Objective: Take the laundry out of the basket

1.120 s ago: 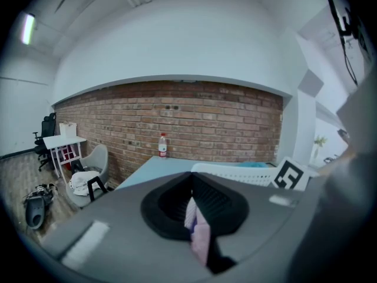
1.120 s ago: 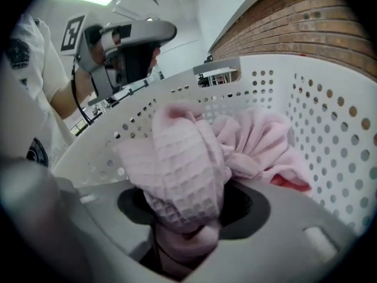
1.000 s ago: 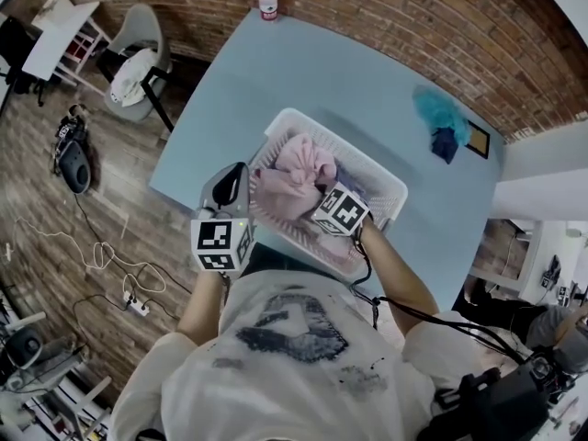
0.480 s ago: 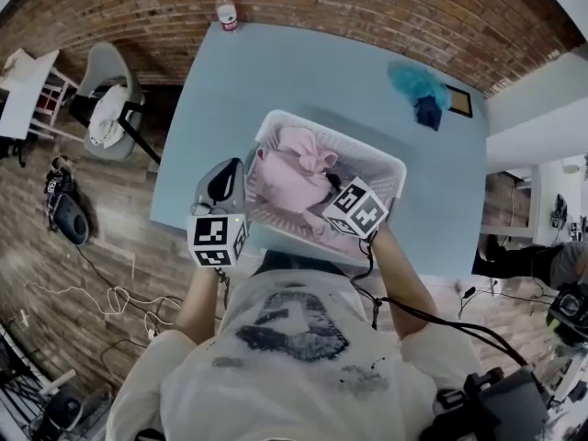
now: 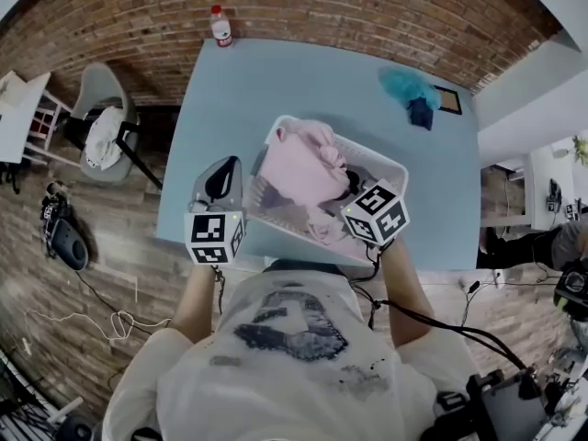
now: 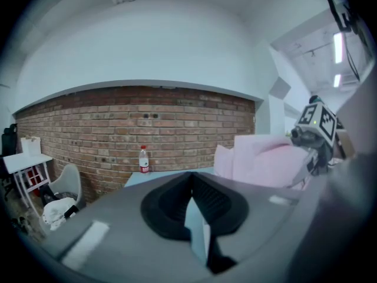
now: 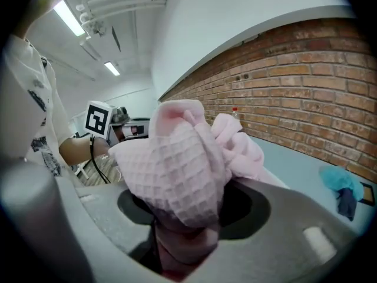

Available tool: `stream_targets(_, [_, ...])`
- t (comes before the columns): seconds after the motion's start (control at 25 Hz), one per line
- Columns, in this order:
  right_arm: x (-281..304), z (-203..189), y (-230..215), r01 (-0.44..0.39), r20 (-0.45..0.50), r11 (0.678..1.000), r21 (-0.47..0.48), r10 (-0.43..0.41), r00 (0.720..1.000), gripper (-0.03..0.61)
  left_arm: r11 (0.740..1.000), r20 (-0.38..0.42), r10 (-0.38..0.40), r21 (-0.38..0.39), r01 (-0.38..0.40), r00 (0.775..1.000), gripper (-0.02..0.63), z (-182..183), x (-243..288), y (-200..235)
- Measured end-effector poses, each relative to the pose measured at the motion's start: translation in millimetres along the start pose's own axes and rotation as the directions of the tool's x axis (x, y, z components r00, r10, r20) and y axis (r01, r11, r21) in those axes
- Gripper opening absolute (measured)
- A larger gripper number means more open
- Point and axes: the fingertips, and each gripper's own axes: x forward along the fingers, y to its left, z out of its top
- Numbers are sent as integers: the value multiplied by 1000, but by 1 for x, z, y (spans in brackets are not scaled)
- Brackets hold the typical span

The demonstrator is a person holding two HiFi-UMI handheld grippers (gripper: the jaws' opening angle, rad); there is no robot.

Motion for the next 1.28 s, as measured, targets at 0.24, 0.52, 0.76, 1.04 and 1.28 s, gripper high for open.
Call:
stream_targets(0.24, [-15,30,1,59,79,997,49,-63,995,253,999,26,-38,16,37,999,-9,12,-1,3])
stream_targets(0.52, [-49,74,0,163,179,986,18,-164,970,252,995,62,-91,36,89,994,-9,35,7,-5])
stream_targets(0.76, [-89,93,-19,256,236,966,22,-254,938,252,987,100,-152,56,147,983,-9,59,20,-35])
stream_targets(1.04, [-150,97,-40,318,287,948,16,-309,907,252,979,132,-199,75,191,971,-9,88,41,-90])
stream_targets(1.28, [-205,77,-67,351,293,936,11,-339,894,252,972,122,-231,77,223,965,-9,92,58,-152])
